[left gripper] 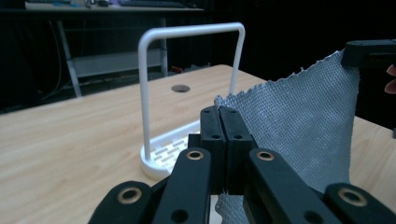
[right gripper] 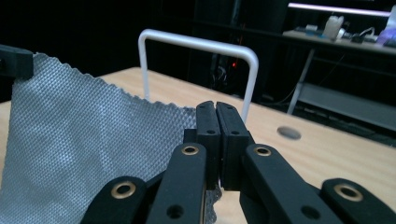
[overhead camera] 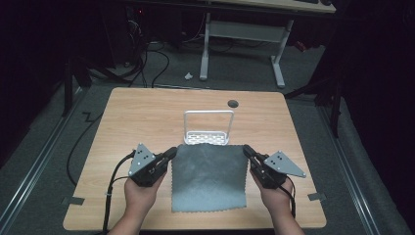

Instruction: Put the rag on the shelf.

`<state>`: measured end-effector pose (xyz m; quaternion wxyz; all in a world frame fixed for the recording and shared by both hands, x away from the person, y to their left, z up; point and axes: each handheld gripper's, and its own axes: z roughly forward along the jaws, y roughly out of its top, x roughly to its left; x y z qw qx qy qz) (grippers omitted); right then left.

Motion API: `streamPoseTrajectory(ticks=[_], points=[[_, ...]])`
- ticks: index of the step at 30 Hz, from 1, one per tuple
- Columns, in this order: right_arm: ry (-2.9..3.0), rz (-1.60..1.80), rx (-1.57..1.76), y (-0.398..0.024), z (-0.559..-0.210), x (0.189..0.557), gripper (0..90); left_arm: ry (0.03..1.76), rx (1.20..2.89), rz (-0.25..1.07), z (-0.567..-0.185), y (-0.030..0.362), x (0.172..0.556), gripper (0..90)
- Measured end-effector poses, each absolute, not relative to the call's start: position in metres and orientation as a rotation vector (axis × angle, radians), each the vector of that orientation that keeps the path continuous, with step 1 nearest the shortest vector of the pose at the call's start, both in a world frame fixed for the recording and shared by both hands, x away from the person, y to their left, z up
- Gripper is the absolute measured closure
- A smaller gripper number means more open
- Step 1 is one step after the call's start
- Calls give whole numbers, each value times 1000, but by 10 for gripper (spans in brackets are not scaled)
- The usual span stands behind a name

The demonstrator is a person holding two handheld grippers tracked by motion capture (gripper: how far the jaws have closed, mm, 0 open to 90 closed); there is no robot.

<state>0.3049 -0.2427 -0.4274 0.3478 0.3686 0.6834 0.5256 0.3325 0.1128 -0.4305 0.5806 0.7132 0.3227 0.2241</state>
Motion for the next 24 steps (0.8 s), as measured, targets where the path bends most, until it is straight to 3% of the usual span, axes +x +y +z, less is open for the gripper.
streamPoseTrajectory(ticks=[9, 24], points=[[1712, 1400, 936, -245, -400, 319, 897, 738, 1634, 558, -411, 111, 344, 892], [1656, 1413, 932, -241, -387, 336, 898, 724, 1594, 623, -385, 116, 366, 895]])
